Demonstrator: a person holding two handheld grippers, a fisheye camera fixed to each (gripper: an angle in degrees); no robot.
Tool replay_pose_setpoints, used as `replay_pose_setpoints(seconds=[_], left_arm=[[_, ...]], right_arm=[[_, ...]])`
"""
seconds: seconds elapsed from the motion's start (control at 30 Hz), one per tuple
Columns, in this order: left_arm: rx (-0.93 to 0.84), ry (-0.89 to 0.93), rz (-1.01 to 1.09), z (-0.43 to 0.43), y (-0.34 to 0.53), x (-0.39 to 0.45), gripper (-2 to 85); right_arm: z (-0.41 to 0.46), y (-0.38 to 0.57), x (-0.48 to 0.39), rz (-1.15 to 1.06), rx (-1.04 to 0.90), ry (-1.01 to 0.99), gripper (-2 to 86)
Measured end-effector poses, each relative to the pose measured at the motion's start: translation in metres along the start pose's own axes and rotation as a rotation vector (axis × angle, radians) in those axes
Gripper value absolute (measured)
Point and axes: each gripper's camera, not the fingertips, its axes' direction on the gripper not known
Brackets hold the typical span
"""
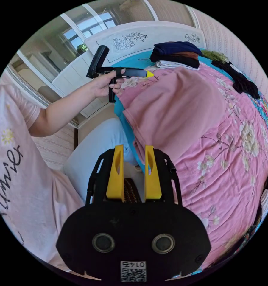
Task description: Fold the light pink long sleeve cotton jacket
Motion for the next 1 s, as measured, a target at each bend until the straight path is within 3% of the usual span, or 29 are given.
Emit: replay_pose_setpoints(seconds=[0.1, 0.27, 0.4, 0.5, 0.67, 0.83, 1.0], left_arm=[[-0.006, 0.024, -0.025, -0.003, 0.03, 0.015, 2.3], [-0.248, -0.025, 0.039, 0.043, 0.027, 0.032, 0.3], [-0.254, -0.047, 0.021, 0.048, 0.018, 0.024, -0.8], [-0.279, -0.074, 0.024, 0.059, 0.017, 0.021, -0.9], [-0.29, -0.189, 0.122, 0.084, 0.017, 0.033, -1.0], [-0.228, -0.105, 0.047, 0.081, 0.005, 0.023, -0.9], [-0.093, -0.044, -0.002, 0.067, -0.008, 0.013, -0.5]], right_arm=[[-0.026, 0.005, 0.022, 0.064, 0.053, 0.023, 10.7], [-0.062, -0.049, 0.07, 0.088, 0.197, 0.11, 9.8], [-0.076, -0.112, 0.094, 0.062, 0.263, 0.151, 8.5], [-0.067, -0.168, 0.107, 0.029, 0.212, 0.205, 7.7], [-0.002, -0.218, 0.156, 0.043, -0.089, 0.302, 6.5], [-0.06, -0.205, 0.189, 0.121, 0.027, 0.084, 7.6], [-0.17, -0.114, 0.209, 0.226, 0.39, -0.036, 11.2]])
